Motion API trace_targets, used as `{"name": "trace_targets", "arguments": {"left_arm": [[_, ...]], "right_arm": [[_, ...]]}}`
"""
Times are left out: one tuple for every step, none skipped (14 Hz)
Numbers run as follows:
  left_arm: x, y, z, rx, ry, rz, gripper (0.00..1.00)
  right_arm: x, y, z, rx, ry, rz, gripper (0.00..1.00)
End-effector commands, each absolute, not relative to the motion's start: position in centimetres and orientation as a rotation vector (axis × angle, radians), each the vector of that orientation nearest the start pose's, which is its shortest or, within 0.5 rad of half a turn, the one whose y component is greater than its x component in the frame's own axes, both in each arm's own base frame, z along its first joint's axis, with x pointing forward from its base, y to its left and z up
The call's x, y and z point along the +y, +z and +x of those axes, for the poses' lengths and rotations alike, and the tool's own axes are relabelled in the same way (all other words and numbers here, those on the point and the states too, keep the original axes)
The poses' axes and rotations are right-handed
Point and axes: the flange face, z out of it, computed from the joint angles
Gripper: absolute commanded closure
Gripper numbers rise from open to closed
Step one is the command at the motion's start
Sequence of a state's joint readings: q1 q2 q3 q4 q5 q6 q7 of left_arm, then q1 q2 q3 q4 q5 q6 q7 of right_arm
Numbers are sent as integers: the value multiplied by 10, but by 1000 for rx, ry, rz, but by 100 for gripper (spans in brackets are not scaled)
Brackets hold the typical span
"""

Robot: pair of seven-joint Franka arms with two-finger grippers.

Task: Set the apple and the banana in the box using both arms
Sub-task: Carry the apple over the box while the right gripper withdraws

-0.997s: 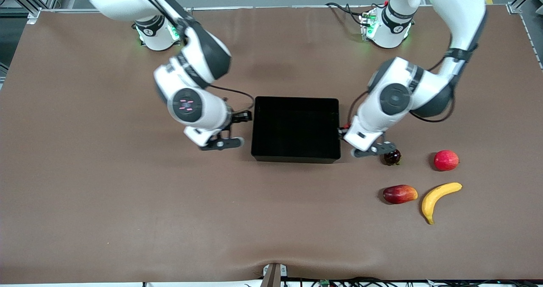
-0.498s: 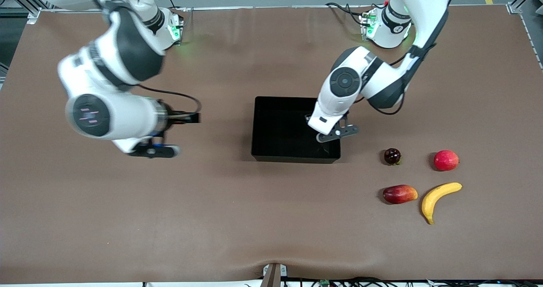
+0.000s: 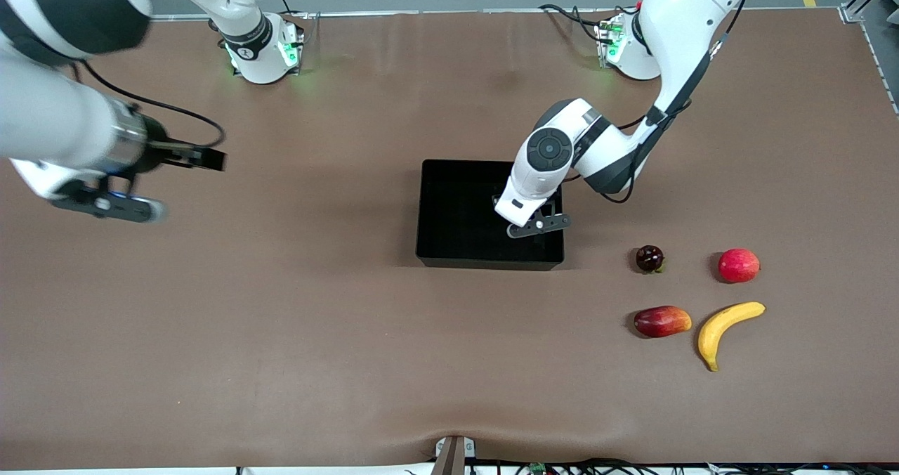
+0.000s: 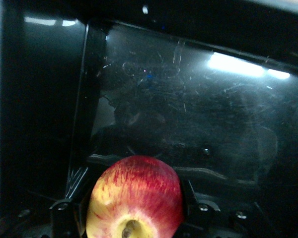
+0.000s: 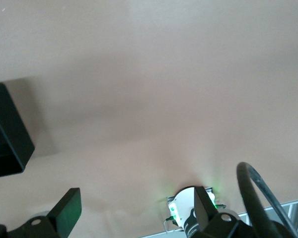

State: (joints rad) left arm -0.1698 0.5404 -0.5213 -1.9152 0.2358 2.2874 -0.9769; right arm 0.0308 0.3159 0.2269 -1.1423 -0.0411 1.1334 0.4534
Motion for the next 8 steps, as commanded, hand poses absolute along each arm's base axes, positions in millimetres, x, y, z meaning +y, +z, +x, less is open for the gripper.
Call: {"name": "trace_targets", "arguments": {"left_arm": [[-388, 229, 475, -194, 184, -3122, 100], [-392, 226, 470, -180, 193, -3119, 100], [-395, 223, 463, -162, 203, -3112, 100], [-396, 221, 460, -153, 207, -3111, 100], [-397, 215, 459, -150, 222, -3107, 100], [-397, 211, 459, -147, 227, -3108, 100], [-398, 207, 459, -127, 209, -3112, 100], [-398, 202, 461, -110, 200, -3112, 100]], "right_arm": [[84, 617, 560, 290, 434, -3207, 0], [73, 620, 556, 235, 404, -3206, 0], [59, 623, 551, 197, 384, -3203, 0], [44, 624, 546, 168, 355, -3203, 0], [33, 623, 538, 118, 300, -3200, 0], [24, 619, 529, 63, 251, -3197, 0], [22, 621, 526, -17, 205, -3195, 0], [18, 621, 525, -115, 205, -3187, 0]]}}
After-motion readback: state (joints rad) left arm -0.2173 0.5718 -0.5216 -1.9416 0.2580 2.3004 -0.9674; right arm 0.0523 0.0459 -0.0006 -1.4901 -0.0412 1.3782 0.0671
